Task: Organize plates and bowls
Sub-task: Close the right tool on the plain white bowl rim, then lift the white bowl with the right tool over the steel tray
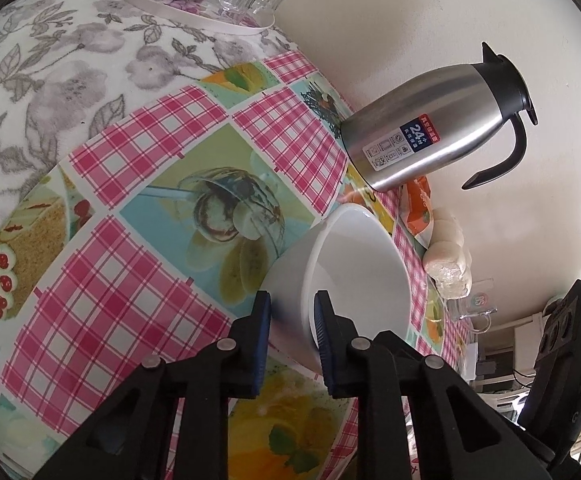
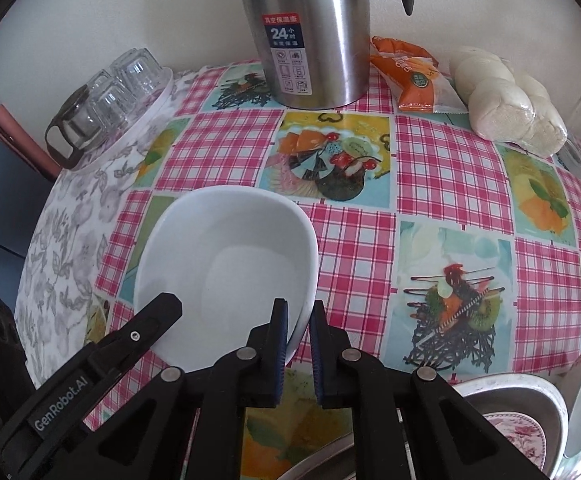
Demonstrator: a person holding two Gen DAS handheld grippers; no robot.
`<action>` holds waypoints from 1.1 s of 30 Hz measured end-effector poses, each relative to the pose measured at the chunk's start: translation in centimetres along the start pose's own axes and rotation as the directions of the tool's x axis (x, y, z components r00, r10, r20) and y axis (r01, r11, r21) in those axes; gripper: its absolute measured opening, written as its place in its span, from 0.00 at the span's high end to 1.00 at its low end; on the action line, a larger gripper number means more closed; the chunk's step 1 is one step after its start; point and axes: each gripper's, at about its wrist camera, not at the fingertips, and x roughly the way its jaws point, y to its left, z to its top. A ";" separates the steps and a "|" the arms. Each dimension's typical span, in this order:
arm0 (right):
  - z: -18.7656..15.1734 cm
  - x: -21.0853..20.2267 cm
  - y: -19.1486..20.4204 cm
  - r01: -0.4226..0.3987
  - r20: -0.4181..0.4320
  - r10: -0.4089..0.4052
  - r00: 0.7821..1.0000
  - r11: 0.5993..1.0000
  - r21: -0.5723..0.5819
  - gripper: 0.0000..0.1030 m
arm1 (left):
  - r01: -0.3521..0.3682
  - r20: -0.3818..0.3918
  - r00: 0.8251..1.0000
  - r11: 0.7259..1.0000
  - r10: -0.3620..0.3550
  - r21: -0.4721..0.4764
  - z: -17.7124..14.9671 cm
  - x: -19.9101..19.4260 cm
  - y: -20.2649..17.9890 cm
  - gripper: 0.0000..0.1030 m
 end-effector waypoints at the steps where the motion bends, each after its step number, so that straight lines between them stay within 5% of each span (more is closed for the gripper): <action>1: -0.1 0.0 0.0 -0.003 0.001 0.003 1.000 1.000 0.002 0.89 | -0.001 0.002 1.000 1.000 0.001 -0.001 0.0 -0.1 0.1 0.78; 17: -0.8 -4.0 -2.3 -0.044 0.111 0.037 0.993 0.997 0.057 0.89 | 0.072 0.022 0.997 0.991 -0.075 0.114 -0.3 -2.3 -4.1 0.78; 33: -4.0 -12.7 -7.1 -0.148 0.295 0.097 0.950 0.977 0.155 0.88 | 0.134 0.056 0.986 0.942 -0.159 0.306 -3.6 -6.9 -11.4 0.78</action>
